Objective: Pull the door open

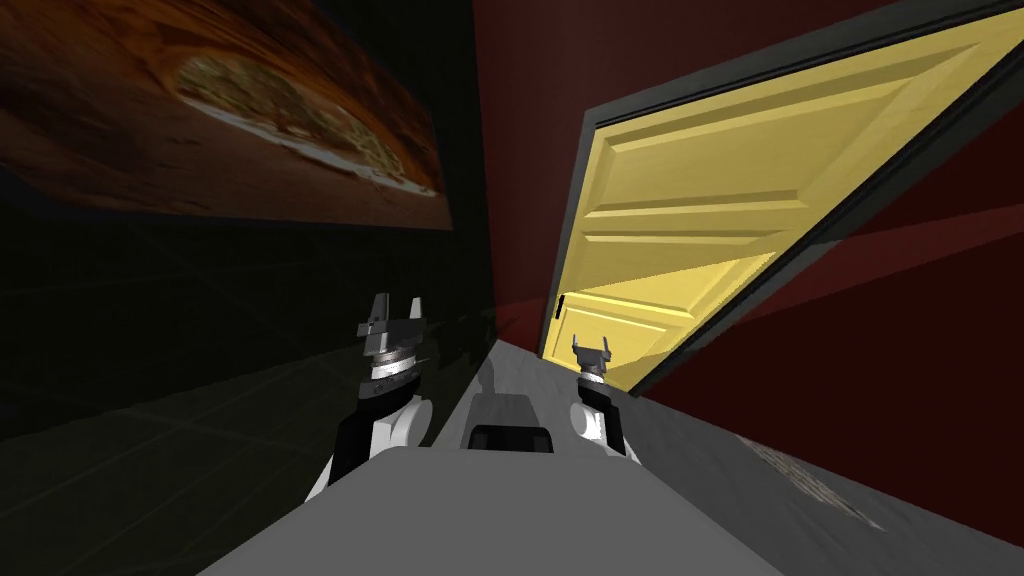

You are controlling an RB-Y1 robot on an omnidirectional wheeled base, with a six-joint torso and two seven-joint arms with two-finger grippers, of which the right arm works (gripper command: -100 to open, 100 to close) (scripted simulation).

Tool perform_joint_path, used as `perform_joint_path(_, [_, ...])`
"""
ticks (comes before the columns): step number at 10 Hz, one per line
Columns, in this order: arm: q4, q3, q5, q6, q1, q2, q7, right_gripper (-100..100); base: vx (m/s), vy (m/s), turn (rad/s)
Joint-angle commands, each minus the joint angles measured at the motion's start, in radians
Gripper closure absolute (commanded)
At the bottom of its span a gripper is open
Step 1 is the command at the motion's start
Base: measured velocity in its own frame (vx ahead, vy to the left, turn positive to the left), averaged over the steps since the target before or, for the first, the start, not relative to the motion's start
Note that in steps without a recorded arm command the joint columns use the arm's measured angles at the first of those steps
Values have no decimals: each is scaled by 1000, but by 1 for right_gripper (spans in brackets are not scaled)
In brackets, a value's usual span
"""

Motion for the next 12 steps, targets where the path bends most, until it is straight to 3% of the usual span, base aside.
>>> perform_joint_path(1, [39, 0, -25, -10, -11, -1, -32, -100, 95, -24, 146])
perform_joint_path(12, [285, 6, -194, -71, -69, -6, -236, -100, 99, -36, 112])
